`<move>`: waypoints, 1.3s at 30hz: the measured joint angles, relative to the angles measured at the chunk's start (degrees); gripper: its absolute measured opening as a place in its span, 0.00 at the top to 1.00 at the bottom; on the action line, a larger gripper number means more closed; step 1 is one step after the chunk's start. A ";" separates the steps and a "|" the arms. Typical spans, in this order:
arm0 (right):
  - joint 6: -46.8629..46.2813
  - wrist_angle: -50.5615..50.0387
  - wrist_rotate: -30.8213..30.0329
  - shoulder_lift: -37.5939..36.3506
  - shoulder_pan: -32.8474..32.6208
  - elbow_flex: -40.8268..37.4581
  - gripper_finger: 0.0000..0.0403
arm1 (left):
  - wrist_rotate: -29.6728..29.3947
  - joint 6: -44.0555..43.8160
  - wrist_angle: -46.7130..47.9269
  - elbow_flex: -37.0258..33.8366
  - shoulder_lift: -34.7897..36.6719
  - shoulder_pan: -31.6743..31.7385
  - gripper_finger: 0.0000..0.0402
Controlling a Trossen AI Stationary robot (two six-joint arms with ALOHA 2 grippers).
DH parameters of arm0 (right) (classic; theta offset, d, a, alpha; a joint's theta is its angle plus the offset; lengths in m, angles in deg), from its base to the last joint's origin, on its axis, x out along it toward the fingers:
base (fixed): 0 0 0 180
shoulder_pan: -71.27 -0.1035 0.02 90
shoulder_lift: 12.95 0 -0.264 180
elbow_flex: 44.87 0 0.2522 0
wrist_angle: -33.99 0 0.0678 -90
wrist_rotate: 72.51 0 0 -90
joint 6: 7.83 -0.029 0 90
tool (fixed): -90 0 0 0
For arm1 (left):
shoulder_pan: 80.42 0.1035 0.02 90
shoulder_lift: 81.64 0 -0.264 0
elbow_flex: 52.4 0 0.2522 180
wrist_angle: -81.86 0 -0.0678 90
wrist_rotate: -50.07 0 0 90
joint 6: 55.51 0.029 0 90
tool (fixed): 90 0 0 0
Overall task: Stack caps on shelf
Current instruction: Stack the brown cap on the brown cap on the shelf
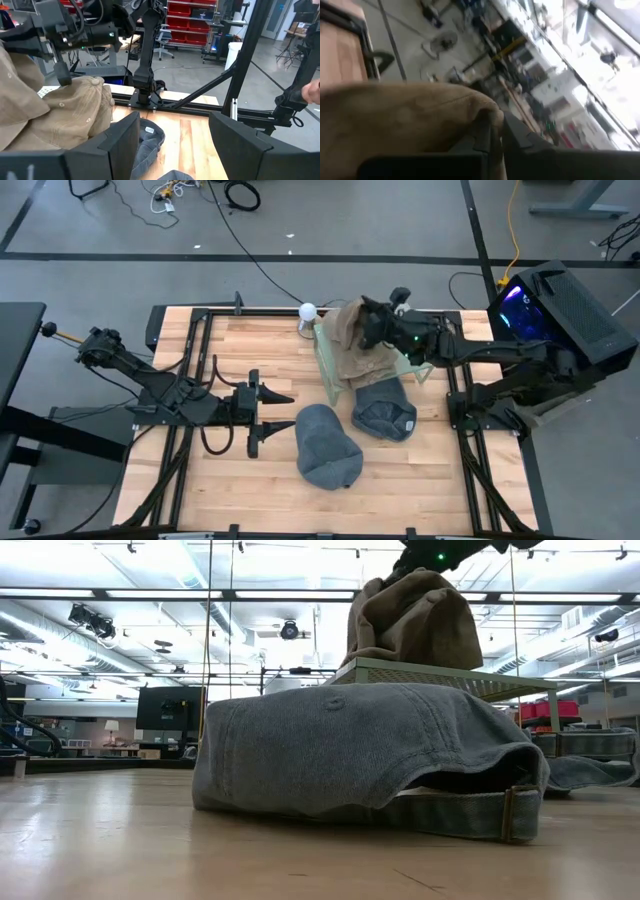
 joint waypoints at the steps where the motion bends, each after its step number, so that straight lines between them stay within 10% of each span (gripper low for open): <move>1: -0.34 -0.70 -2.03 0.00 -0.83 0.00 0.96 | 0.01 0.02 0.14 0.00 0.00 -0.02 0.39; 10: 5.50 1.71 -13.04 -0.81 -7.43 0.00 0.96 | 0.01 0.00 0.75 0.00 0.00 0.00 0.39; 39: -27.41 -22.48 -2.02 -9.38 -13.21 1.16 0.96 | 0.00 -0.17 1.62 -0.01 0.00 0.00 0.39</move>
